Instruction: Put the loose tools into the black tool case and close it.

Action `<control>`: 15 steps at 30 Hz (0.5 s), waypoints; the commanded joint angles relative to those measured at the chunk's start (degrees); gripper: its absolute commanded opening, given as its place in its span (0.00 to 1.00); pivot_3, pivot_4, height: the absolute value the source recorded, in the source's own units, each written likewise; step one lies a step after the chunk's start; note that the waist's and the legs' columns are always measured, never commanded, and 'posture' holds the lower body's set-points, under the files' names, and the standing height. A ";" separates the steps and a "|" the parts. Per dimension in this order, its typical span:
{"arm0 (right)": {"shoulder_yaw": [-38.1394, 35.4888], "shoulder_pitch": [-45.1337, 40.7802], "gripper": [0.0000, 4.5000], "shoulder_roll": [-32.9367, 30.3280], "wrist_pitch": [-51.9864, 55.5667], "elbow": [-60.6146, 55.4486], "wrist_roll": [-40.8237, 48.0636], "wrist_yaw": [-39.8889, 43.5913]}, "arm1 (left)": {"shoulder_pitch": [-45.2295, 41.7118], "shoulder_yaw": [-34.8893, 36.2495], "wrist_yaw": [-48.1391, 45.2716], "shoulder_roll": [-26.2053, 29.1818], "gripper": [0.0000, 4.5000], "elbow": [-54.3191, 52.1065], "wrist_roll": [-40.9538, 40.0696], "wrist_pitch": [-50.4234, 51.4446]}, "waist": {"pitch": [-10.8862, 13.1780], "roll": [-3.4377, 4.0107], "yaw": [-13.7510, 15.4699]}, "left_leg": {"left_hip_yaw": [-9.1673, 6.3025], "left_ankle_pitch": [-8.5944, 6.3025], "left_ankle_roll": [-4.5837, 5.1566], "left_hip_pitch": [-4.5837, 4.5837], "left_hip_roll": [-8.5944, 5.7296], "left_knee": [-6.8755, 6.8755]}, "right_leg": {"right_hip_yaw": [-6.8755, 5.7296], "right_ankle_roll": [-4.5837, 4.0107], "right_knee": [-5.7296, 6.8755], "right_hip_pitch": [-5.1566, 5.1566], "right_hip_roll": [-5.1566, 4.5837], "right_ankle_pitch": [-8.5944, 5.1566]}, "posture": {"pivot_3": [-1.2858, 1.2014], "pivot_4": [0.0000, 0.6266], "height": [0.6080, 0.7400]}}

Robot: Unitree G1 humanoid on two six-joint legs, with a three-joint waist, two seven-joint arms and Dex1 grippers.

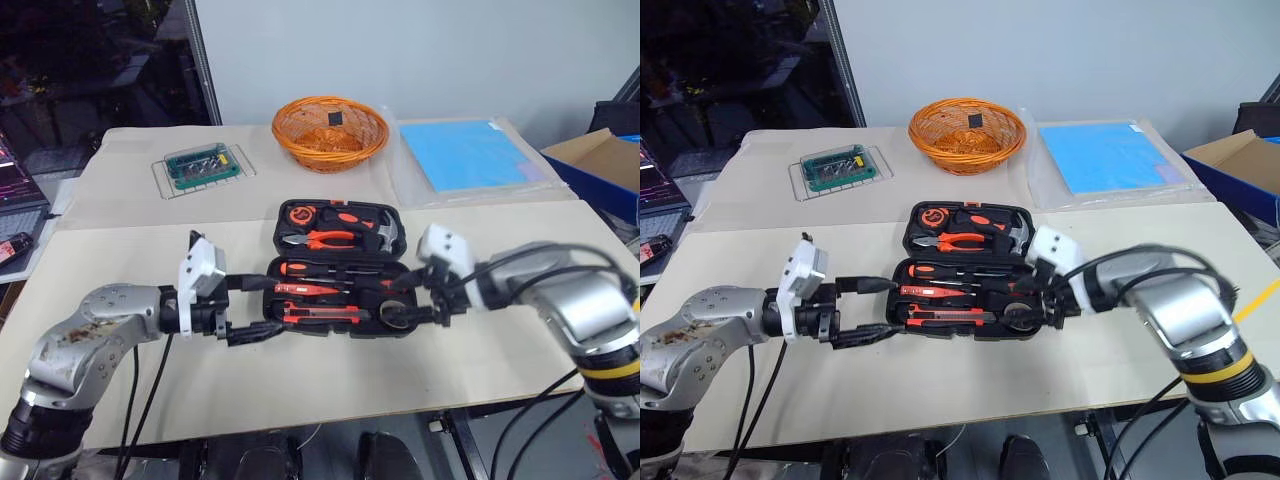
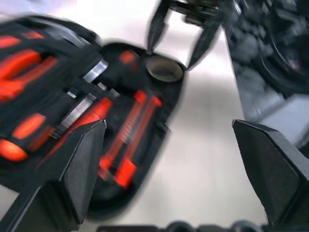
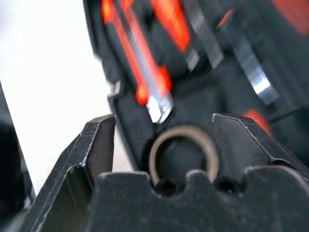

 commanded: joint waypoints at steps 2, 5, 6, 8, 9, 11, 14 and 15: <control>-6.45 1.23 0.83 0.68 1.80 -2.64 2.47 -4.84 | -4.42 -0.07 3.70 -1.87 1.00 2.91 0.46 1.44 | 0.00 0.00 0.07 | 0.01 0.00 0.01 0.00 0.00 0.00 | 0.00 0.00 0.00 -0.01 0.00 0.00 | 0.52 0.24 1.00; -9.12 -0.58 0.83 5.28 0.23 1.26 -1.64 -14.63 | -10.37 -1.07 11.96 -6.41 1.00 8.68 2.80 5.24 | 0.01 -0.03 0.27 | 0.04 0.00 0.03 -0.01 -0.02 0.00 | 0.01 0.02 0.01 0.00 -0.01 0.01 | 0.52 0.24 1.00; -9.21 -0.98 0.83 6.13 -0.21 2.02 -2.61 -16.52 | -11.61 -1.09 13.55 -7.40 1.00 9.95 3.09 6.27 | 0.03 -0.06 0.35 | 0.03 0.00 0.03 -0.01 -0.02 0.07 | 0.00 0.04 0.07 0.04 0.00 0.02 | 0.52 0.24 1.00; -10.62 -4.36 0.83 10.68 5.33 7.59 -4.12 -23.97 | -17.93 -2.51 19.88 -11.25 1.00 16.73 6.04 9.81 | 0.02 -0.06 0.31 | 0.04 0.01 0.03 -0.01 -0.04 0.07 | 0.01 0.07 0.06 0.04 0.01 0.07 | 0.52 0.24 1.00; -10.99 -5.52 0.83 12.23 6.86 9.76 -4.70 -26.60 | -21.10 -2.52 22.90 -13.35 1.00 20.33 6.62 12.15 | 0.03 -0.07 0.31 | 0.04 0.01 0.03 0.02 -0.04 0.08 | 0.01 0.07 0.08 0.08 0.01 0.07 | 0.52 0.24 1.00; -12.74 -8.35 0.83 15.12 9.30 14.42 -5.36 -30.80 | -27.19 -2.20 27.57 -17.31 1.00 27.74 8.36 14.59 | 0.09 -0.17 0.54 | 0.03 0.06 0.06 -0.01 -0.07 0.12 | -0.01 0.11 0.12 0.09 0.03 0.10 | 0.52 0.24 1.00; -14.27 -13.10 0.83 17.61 10.70 22.50 -6.32 -35.02 | -34.49 -2.66 30.18 -20.76 1.00 39.00 11.91 14.45 | 0.09 -0.17 0.26 | 0.02 0.11 0.10 -0.12 -0.11 0.13 | -0.04 0.14 0.09 0.04 0.03 0.16 | 0.52 0.24 1.00; -13.49 -14.80 0.83 18.00 9.64 26.48 -7.36 -36.07 | -37.43 -2.53 30.91 -21.99 1.00 44.26 13.09 13.79 | 0.09 -0.17 0.05 | 0.05 0.11 0.10 -0.15 -0.11 0.12 | -0.04 0.14 0.10 0.00 0.04 0.15 | 0.52 0.24 1.00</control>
